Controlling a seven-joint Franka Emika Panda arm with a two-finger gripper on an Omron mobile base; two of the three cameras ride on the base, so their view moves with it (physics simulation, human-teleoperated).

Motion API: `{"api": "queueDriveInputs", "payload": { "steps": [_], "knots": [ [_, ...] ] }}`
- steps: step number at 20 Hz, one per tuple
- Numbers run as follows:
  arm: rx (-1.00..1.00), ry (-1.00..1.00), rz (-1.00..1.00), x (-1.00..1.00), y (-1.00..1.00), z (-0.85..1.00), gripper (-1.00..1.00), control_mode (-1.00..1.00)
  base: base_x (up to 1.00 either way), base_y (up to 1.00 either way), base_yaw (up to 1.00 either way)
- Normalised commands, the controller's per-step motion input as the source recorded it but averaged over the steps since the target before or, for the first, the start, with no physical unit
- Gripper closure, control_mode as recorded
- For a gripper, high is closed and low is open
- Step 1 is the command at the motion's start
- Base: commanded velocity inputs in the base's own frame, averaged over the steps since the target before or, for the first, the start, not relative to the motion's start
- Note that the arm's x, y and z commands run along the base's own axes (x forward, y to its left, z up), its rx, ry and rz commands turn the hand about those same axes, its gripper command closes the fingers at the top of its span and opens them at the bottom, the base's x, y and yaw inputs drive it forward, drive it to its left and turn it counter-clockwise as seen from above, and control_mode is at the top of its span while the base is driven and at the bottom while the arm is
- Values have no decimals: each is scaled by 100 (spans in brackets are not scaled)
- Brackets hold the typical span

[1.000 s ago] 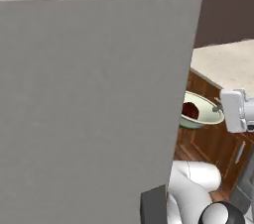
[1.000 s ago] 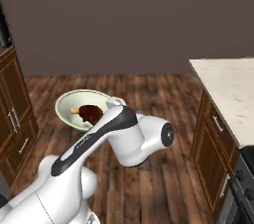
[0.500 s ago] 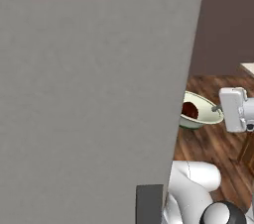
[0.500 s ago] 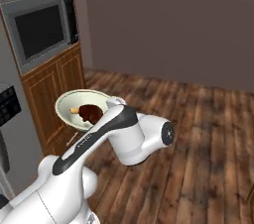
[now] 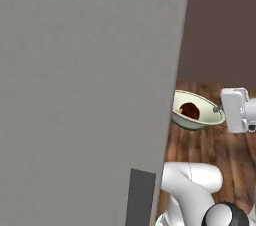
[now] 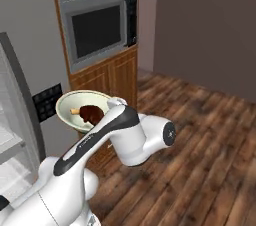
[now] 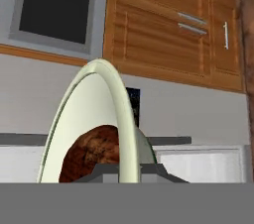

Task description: Place one of the steaks on the plate and the other in the bowl. Then place the bowl in the fridge.

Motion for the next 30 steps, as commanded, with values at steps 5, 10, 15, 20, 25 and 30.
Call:
{"api": "queueDriveInputs", "payload": {
  "steps": [5, 10, 15, 20, 25, 30],
  "knots": [
    [0, 0, 0, 0, 0, 0, 100, 100, 12, 8, 73],
    [0, 0, 0, 0, 0, 0, 100, 100, 8, 0, 93],
    [0, 0, 0, 0, 0, 0, 100, 100, 8, -22, 92],
    [0, 0, 0, 0, 0, 0, 100, 100, 10, -27, 79],
    [0, 0, 0, 0, 0, 0, 100, 100, 13, -73, 47],
    [0, 0, 0, 0, 0, 0, 100, 100, 19, -44, 33]
  ]
}}
